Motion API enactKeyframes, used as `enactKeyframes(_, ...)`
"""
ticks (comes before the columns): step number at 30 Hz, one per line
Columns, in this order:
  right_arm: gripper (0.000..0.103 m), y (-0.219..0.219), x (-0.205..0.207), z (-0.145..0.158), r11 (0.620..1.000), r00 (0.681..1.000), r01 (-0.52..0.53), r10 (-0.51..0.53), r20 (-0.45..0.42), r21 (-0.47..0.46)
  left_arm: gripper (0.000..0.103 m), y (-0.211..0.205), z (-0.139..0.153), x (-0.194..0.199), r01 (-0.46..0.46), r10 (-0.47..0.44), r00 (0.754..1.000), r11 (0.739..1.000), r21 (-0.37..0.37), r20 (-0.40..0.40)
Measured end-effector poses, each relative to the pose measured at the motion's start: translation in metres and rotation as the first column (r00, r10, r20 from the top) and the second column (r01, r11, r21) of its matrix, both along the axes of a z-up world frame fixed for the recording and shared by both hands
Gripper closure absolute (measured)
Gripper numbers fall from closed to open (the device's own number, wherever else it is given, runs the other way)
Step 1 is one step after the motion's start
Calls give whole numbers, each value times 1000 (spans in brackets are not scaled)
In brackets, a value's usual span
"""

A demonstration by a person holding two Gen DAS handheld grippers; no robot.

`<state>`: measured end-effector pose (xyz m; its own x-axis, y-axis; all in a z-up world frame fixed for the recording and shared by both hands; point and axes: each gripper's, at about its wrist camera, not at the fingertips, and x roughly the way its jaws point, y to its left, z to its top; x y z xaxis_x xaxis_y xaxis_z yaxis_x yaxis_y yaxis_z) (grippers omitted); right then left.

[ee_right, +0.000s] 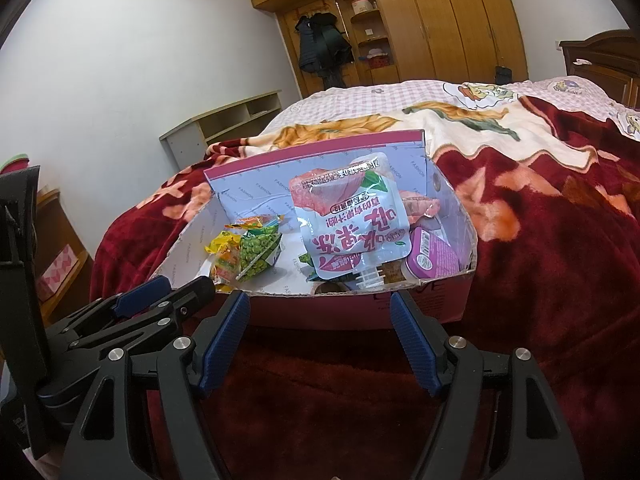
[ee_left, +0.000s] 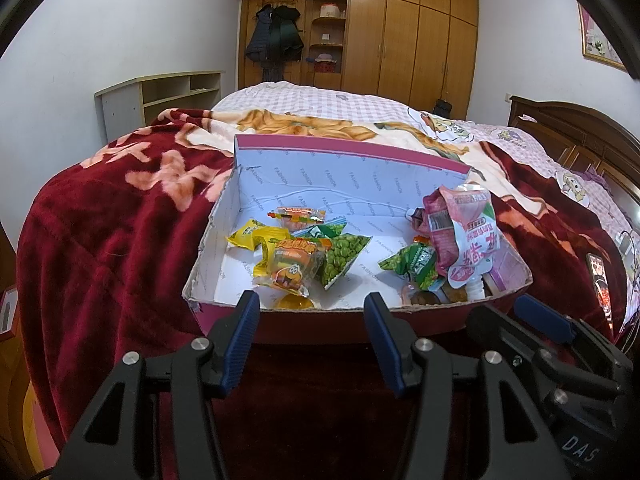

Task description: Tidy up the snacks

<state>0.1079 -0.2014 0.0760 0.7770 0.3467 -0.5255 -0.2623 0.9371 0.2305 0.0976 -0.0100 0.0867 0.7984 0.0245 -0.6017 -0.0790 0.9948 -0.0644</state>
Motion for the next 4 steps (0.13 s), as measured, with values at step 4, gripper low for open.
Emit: enactKeyframes(4,28,0,0,0,1000,1000,1,-1,-1,0,46,-1,0,0,0,0,1000,1000,2,0)
